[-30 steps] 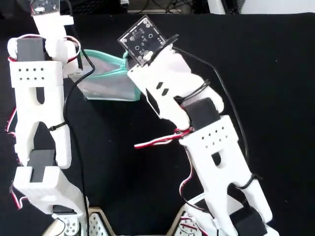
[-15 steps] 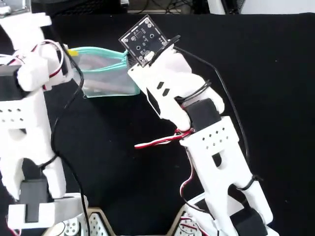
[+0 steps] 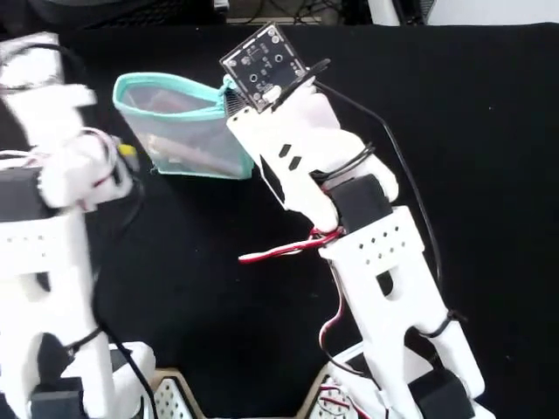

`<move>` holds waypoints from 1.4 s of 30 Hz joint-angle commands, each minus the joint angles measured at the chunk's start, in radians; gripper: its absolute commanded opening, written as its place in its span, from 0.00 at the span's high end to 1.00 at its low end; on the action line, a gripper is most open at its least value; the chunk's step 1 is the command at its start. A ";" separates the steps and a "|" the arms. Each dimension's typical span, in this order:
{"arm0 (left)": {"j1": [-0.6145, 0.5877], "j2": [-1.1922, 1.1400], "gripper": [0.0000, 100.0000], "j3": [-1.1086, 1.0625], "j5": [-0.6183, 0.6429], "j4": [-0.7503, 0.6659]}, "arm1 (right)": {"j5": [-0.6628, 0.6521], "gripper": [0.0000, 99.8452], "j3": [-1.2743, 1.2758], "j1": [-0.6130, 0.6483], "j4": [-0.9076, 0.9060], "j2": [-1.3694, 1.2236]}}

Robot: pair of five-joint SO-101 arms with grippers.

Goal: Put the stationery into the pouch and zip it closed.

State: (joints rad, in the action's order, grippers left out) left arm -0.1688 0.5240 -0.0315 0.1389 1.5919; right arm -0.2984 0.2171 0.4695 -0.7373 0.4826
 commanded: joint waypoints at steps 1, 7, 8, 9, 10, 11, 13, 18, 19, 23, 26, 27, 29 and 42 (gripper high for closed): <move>0.061 0.043 0.83 -0.239 0.011 -0.215 | 0.012 0.99 -0.005 0.000 0.023 0.094; 0.077 0.094 0.83 -0.490 0.117 -0.582 | 0.005 0.99 0.002 0.129 -0.074 0.268; 0.077 0.109 0.83 -0.516 0.130 -0.621 | 0.005 0.99 0.002 0.152 -0.087 0.297; 0.081 0.127 0.83 -0.542 0.144 -0.651 | 0.003 0.99 0.002 0.175 -0.101 0.320; 0.085 0.149 0.83 -0.567 0.158 -0.669 | 0.003 0.99 0.002 0.199 -0.114 0.341; 0.087 0.172 0.83 -0.590 0.169 -0.681 | 0.003 0.99 0.002 0.224 -0.121 0.358; 0.087 0.229 0.83 -0.628 0.184 -0.686 | -0.015 0.99 0.002 0.258 -0.137 0.374; 0.079 0.420 0.83 -0.713 0.186 -0.680 | -0.089 0.99 0.021 0.279 -0.143 0.348; 0.079 0.466 0.83 -0.736 0.186 -0.680 | -0.103 0.99 0.027 0.281 -0.143 0.340; 0.077 0.667 0.83 -0.825 0.180 -0.667 | -0.117 0.99 0.028 0.282 -0.143 0.317; 0.085 0.806 0.82 -0.857 0.129 -0.617 | -0.117 0.99 0.028 0.282 -0.141 0.312; 0.087 0.845 0.82 -0.857 0.089 -0.595 | -0.114 0.99 0.025 0.282 -0.140 0.312; 0.087 0.913 0.82 -0.843 0.003 -0.542 | -0.112 0.99 0.024 0.279 -0.140 0.314; 0.156 0.887 0.73 -0.648 -0.120 -0.315 | -0.109 0.99 0.030 0.276 -0.123 0.312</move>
State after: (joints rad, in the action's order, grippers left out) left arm -0.0506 1.4354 -0.7250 0.0284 1.2743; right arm -0.4089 0.2570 0.7396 -0.8861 0.7910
